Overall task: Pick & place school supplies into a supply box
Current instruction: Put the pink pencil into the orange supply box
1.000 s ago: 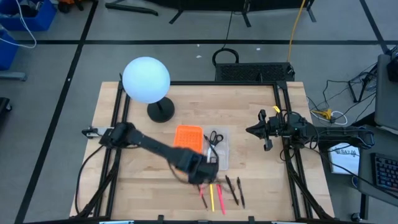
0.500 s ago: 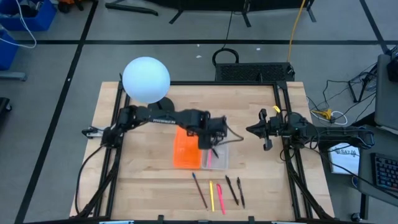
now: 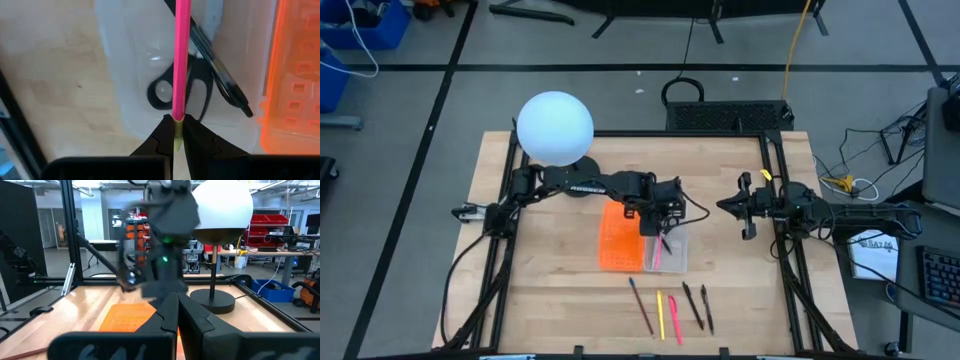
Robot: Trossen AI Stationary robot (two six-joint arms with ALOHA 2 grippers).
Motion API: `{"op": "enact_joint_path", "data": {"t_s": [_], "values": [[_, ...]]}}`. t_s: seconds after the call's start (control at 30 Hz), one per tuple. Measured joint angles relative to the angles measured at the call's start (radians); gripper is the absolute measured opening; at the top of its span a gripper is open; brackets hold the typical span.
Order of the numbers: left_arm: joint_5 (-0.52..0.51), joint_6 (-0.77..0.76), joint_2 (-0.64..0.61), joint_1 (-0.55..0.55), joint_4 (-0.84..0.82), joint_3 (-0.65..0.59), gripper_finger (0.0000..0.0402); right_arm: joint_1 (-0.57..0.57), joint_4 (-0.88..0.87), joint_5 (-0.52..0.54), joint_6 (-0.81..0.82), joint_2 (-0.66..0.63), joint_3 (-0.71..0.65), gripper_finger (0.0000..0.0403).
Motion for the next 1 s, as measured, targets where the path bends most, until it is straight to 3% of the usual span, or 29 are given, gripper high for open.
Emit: {"op": "enact_joint_path", "data": {"t_s": [0.27,0.6,1.0], "values": [[-0.011,0.012,-0.001,0.056,0.056,-0.073,0.0028,0.000,0.000,0.000,0.000,0.000,0.000,0.0000],[-0.010,0.007,0.000,0.037,0.110,-0.132,0.0021,0.000,0.000,0.000,0.000,0.000,0.000,0.0000],[-0.065,-0.045,0.000,0.032,0.190,-0.185,0.0041,0.000,0.000,0.001,-0.003,0.000,0.000,0.0000]]}}
